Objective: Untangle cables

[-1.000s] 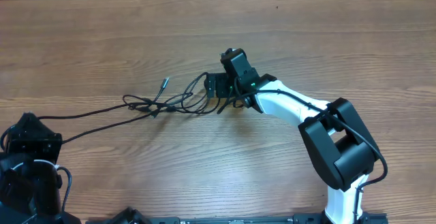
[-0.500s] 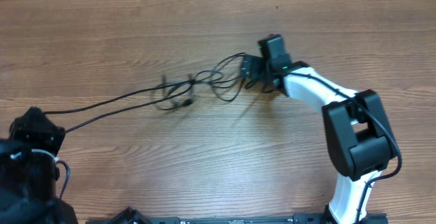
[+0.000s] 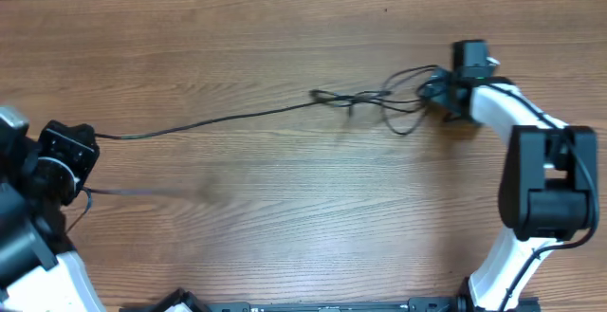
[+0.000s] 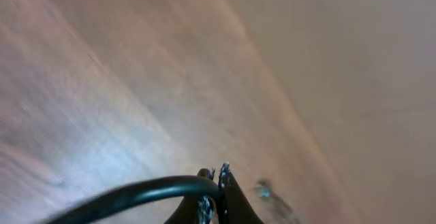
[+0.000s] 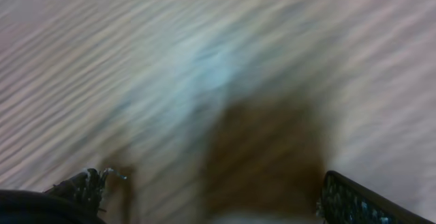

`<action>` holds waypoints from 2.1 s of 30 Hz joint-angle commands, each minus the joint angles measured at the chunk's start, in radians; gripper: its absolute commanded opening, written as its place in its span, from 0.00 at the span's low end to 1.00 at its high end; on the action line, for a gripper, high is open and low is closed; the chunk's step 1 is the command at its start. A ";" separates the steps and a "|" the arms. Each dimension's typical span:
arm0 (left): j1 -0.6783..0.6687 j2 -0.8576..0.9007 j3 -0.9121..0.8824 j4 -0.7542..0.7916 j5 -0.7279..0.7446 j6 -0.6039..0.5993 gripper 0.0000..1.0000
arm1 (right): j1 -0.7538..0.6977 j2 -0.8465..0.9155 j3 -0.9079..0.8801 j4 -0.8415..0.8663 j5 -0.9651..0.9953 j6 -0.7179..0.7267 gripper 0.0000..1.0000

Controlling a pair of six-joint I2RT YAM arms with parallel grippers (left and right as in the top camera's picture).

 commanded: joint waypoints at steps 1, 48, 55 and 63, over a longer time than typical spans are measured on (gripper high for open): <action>0.011 0.074 0.024 -0.026 0.010 0.095 0.04 | -0.060 -0.017 -0.008 -0.011 0.040 0.015 1.00; -0.576 0.830 0.024 -0.087 -0.082 0.350 0.04 | 0.262 -0.017 -0.008 -0.048 -0.667 -0.031 1.00; -0.578 0.838 0.024 -0.085 -0.082 0.350 0.04 | 0.349 -0.017 -0.008 -0.043 -0.758 -0.031 1.00; -0.578 0.838 0.024 -0.104 -0.211 0.341 0.11 | 0.487 -0.017 -0.008 -0.037 -0.757 -0.031 1.00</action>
